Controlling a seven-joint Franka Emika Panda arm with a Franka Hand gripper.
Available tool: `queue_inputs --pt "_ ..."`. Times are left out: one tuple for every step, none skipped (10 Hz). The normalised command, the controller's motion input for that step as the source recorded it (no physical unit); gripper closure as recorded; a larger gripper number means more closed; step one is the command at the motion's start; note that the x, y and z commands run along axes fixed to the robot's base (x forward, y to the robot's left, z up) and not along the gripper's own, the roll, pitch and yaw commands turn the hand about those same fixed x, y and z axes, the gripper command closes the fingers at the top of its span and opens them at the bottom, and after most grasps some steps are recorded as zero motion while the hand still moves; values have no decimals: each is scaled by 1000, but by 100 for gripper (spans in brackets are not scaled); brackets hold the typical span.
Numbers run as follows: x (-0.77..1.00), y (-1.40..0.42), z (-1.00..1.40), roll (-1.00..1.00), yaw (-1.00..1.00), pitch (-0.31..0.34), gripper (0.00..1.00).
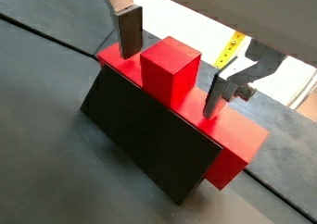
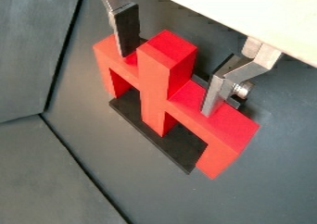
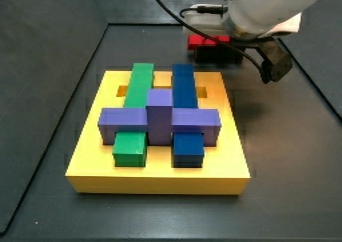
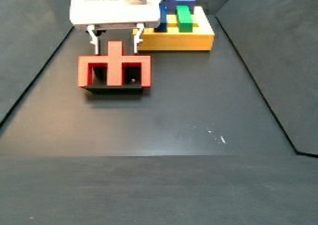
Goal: Pick up the red object. Move up. Place the red object on the fixture. Regrasp the red object. Move to above the board. Insert the red object.
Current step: Regrasp the red object.
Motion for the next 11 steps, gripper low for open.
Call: queue_inputs --pt "0 0 0 -20 0 -37 0" --pt "0 0 0 0 0 0 0" --pt "0 0 0 0 0 0 100" --pt "0 0 0 0 0 0 100" --pt "0 0 0 0 0 0 100" --pt "0 0 0 0 0 0 100" --pt "0 0 0 0 0 0 100" --pt "0 0 0 0 0 0 100" --pt "0 0 0 0 0 0 100" --pt "0 0 0 0 0 0 100" --pt "0 0 0 0 0 0 100"
